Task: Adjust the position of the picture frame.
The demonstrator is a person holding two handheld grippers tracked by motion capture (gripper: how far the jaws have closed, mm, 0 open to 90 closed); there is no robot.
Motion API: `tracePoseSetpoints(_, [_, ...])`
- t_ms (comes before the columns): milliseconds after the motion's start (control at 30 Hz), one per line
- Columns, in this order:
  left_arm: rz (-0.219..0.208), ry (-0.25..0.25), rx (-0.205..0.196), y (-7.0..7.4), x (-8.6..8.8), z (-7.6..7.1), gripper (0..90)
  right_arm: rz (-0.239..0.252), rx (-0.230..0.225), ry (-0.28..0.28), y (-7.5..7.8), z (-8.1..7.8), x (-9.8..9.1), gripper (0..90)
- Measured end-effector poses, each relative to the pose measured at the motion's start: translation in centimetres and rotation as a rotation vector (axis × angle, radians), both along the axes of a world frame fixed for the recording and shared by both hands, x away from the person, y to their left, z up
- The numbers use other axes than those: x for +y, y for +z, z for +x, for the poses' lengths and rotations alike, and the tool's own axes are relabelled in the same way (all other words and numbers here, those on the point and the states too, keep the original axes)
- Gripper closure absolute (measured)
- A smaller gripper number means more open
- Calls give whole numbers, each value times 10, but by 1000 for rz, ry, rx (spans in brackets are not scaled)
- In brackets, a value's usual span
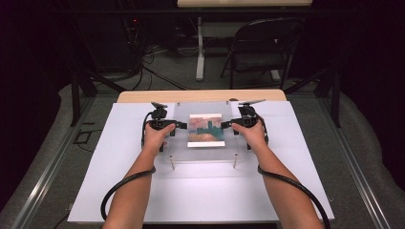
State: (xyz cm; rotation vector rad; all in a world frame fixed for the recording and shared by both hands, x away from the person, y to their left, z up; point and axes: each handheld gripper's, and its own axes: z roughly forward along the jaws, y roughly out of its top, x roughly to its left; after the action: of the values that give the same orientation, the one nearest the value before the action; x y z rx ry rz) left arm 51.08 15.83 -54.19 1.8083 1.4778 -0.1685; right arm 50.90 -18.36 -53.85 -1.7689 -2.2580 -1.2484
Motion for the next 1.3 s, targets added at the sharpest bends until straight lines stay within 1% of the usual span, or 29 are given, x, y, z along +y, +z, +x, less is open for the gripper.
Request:
tracePoseSetpoints(167, [5,14,2,1,-2,0,282,1,3,-6,0,0,1,295])
tracePoseSetpoints(200, [12,27,2,1,-3,-1,283,-4,-3,-28,0,-1,3,296])
tracePoseSetpoints(233, [12,27,2,1,-3,-1,283,-4,-3,-28,0,-1,3,296])
tracePoseSetpoints(267, [10,45,4,2,-4,-1,283,-5,-1,-36,0,-1,4,297])
tracePoseSetpoints(333, [12,60,6,2,-6,-1,283,-10,6,-61,2,-2,6,301])
tracePoseSetpoints(500, [13,68,7,3,-6,-2,294,-4,6,-71,2,-2,5,323])
tracePoseSetpoints(600, [18,71,10,4,-6,-2,299,-5,22,-86,3,-3,5,331])
tracePoseSetpoints(667, [17,79,10,4,-6,-2,302,-3,17,-98,3,-3,6,334])
tracePoseSetpoints(733, [15,88,10,4,-6,-3,307,-1,22,-117,3,-5,7,342])
tracePoseSetpoints(767, [12,94,8,4,-7,-3,309,1,15,-121,3,-5,7,343])
tracePoseSetpoints(933, [9,92,4,6,-5,-4,324,-4,9,-124,4,-6,7,343])
tracePoseSetpoints(1067, [2,98,-11,6,-5,-5,331,-7,1,-125,6,-7,7,343])
tracePoseSetpoints(1100, [-6,106,-16,6,-5,-6,334,-6,-6,-127,6,-7,8,344])
tracePoseSetpoints(1167, [-12,113,-32,7,-5,-7,346,-11,-5,-132,8,-9,8,344])
tracePoseSetpoints(1267, [-25,129,-54,8,-5,-10,358,-10,-38,-145,9,-12,8,343])
tracePoseSetpoints(1300, [-26,131,-60,8,-5,-10,360,-15,-38,-146,11,-12,8,343])
